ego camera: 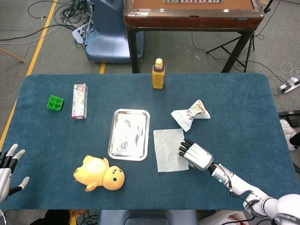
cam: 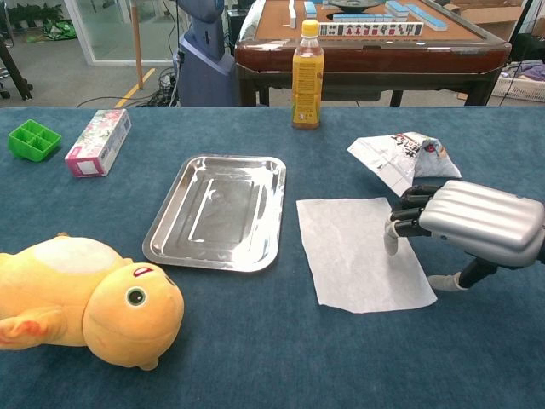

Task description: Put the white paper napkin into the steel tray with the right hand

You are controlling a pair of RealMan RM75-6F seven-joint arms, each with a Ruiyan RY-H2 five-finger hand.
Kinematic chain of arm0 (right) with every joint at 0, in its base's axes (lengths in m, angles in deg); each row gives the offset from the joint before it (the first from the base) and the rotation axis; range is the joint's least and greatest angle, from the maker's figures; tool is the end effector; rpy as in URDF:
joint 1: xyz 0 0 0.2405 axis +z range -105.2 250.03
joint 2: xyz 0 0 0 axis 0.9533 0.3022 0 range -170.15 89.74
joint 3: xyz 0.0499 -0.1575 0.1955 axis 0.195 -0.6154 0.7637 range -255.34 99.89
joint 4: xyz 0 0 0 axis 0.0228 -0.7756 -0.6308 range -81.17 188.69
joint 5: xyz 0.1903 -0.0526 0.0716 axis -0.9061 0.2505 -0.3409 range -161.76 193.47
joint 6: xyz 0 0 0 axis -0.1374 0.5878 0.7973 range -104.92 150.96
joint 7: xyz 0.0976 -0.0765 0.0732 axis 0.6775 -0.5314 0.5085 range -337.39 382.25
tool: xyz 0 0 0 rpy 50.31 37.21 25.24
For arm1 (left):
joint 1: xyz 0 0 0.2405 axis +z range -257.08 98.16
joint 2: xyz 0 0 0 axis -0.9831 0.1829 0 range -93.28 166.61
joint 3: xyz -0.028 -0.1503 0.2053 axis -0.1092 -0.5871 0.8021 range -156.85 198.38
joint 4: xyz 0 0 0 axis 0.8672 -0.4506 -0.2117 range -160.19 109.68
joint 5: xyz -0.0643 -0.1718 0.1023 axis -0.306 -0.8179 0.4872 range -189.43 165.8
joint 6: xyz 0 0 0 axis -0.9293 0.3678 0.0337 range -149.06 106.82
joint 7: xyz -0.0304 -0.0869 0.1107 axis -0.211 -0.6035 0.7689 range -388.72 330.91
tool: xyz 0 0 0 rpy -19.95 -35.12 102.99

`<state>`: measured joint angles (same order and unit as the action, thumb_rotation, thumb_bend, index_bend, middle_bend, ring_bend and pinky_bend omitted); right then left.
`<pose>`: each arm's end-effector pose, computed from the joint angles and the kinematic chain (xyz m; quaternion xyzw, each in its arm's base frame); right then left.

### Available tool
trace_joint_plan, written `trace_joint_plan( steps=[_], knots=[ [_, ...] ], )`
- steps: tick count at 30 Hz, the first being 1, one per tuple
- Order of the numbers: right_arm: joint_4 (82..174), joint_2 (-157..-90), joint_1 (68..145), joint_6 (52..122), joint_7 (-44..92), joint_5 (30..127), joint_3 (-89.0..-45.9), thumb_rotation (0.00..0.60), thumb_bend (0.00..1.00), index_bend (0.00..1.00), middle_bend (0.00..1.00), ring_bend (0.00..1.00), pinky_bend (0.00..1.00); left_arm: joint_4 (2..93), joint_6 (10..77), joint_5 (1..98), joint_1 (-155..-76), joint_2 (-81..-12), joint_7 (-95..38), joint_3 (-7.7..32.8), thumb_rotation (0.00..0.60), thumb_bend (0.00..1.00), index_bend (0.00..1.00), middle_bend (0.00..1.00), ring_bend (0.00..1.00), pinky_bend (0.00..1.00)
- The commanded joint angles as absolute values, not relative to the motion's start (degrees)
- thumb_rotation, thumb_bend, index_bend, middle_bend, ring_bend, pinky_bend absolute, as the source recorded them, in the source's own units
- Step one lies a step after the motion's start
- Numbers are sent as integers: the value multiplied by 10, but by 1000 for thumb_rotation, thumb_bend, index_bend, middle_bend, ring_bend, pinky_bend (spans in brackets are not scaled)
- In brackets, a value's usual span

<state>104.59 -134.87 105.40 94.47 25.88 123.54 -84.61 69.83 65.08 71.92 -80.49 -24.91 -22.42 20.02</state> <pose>-0.2502 -0.2843 -0.0286 0.8615 -0.1517 0.3568 0.3280 -0.3229 0.1515 0.1685 -0.5940 -0.3878 -0.3229 0.6265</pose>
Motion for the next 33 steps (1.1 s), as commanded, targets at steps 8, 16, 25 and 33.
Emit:
trace_joint_plan(
  steps=[8, 16, 25, 33],
  knots=[
    [1027, -1368, 1065, 955, 280, 1230, -846, 600, 379, 460, 350, 229, 220, 693, 647, 718, -806, -251, -230, 200, 600, 221, 151, 21, 77, 33],
    [1016, -1378, 1074, 962, 293, 1222, -839, 600, 452, 520, 369, 243, 231, 690, 649, 721, -805, -250, -236, 200, 600, 222, 152, 21, 77, 33],
    [1024, -1380, 1088, 975, 300, 1205, -818, 600, 460, 590, 399, 249, 231, 691, 649, 723, -806, -248, -236, 199, 600, 222, 152, 21, 76, 33],
    [1109, -1343, 1131, 985, 273, 1174, -749, 600, 463, 611, 415, 254, 232, 697, 652, 729, -807, -244, -234, 198, 600, 222, 152, 21, 77, 33]
  ],
)
